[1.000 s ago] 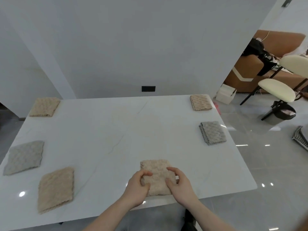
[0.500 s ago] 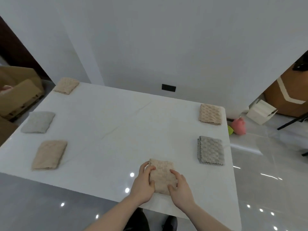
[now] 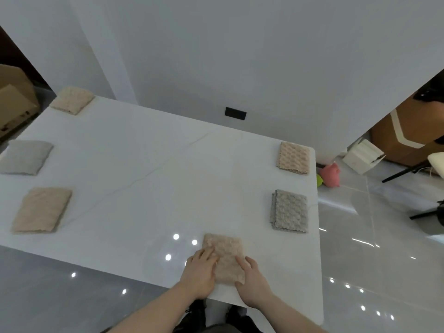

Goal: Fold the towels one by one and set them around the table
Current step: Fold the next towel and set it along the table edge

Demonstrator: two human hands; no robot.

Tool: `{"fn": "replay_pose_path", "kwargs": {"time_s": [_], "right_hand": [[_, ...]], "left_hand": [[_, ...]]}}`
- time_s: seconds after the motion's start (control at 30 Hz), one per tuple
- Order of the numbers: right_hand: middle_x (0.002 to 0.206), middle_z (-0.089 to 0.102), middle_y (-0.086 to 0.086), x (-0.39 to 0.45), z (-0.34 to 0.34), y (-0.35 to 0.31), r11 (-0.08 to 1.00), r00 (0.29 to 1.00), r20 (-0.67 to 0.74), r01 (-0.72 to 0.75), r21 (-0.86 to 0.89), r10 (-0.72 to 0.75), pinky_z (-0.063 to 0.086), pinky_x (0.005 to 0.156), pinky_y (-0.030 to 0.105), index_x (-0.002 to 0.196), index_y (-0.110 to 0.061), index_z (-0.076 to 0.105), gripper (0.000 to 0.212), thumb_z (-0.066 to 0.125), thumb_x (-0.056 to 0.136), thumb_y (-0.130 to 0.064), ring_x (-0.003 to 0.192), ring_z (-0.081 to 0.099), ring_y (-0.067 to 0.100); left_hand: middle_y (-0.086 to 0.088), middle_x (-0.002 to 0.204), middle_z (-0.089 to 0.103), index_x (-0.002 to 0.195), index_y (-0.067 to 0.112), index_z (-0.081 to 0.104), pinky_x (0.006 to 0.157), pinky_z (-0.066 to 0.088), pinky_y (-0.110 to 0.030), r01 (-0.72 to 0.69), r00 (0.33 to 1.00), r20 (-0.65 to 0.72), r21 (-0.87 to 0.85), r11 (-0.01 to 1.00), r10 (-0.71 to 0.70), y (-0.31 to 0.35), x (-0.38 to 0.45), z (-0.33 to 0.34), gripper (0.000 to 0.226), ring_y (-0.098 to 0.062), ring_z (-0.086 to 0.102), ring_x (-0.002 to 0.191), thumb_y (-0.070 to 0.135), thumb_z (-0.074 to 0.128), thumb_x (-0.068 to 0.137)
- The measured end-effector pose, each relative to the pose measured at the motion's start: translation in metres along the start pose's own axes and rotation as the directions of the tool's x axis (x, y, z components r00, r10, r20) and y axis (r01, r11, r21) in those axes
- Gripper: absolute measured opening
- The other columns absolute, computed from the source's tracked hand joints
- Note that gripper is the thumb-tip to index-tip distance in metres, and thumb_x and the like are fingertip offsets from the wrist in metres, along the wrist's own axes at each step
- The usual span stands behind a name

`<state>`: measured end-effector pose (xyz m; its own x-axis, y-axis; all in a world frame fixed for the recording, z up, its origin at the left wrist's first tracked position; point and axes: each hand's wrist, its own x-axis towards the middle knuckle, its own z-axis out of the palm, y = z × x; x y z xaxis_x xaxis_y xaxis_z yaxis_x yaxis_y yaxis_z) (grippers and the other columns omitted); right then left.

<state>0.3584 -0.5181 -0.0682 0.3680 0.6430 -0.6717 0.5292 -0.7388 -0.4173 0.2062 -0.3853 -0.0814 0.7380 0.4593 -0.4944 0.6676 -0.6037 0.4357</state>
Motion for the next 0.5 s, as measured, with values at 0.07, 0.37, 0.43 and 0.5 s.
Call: {"fn": "replay_pose_path", "kwargs": {"time_s": [0.07, 0.37, 0.43, 0.5], "right_hand": [[0.166, 0.012, -0.001, 0.002, -0.009, 0.007, 1.0, 1.0, 0.007, 0.0, 0.023, 0.0, 0.036, 0.114, 0.028, 0.159, -0.034, 0.025, 0.07, 0.057, 0.097, -0.025, 0.144, 0.043, 0.02], [0.157, 0.033, -0.004, 0.023, -0.115, 0.074, 0.987, 0.961, -0.275, 0.019, 0.159, 0.026, 0.04, 0.115, 0.034, 0.15, -0.027, 0.045, 0.06, 0.063, 0.093, -0.017, 0.137, 0.046, 0.018], [0.156, 0.034, -0.002, 0.033, -0.146, 0.099, 0.993, 0.95, -0.311, 0.015, 0.119, 0.023, 0.039, 0.115, 0.032, 0.149, -0.024, 0.047, 0.06, 0.063, 0.093, -0.015, 0.14, 0.044, 0.02], [0.156, 0.034, -0.003, 0.045, -0.174, 0.126, 0.995, 0.951, -0.31, 0.026, 0.092, 0.004, 0.04, 0.112, 0.03, 0.15, -0.024, 0.047, 0.06, 0.062, 0.092, -0.013, 0.14, 0.043, 0.019]], "left_hand": [[0.002, 0.168, 0.019, 0.153, 0.027, 0.039, 0.121, 0.023, -0.041, 0.018, 0.999, 0.031, 0.006, 1.0, -0.018, 0.005, 0.002, -0.003, 0.054, -0.025, 0.02, 0.152, 0.024, 0.039, 0.099], [0.013, 0.149, 0.04, 0.143, 0.028, 0.049, 0.102, 0.037, -0.027, 0.048, 0.985, -0.149, -0.271, 0.961, -0.091, 0.095, 0.063, -0.046, 0.053, -0.014, 0.044, 0.132, 0.022, 0.051, 0.091], [0.008, 0.145, 0.043, 0.143, 0.027, 0.049, 0.102, 0.044, -0.028, 0.078, 0.986, -0.103, -0.414, 0.907, -0.132, 0.124, 0.095, -0.047, 0.05, -0.014, 0.053, 0.122, 0.021, 0.054, 0.094], [0.005, 0.14, 0.05, 0.142, 0.026, 0.051, 0.102, 0.046, -0.029, 0.149, 0.978, -0.048, -0.528, 0.836, -0.204, 0.152, 0.127, -0.042, 0.049, -0.015, 0.058, 0.111, 0.021, 0.057, 0.094]]}}
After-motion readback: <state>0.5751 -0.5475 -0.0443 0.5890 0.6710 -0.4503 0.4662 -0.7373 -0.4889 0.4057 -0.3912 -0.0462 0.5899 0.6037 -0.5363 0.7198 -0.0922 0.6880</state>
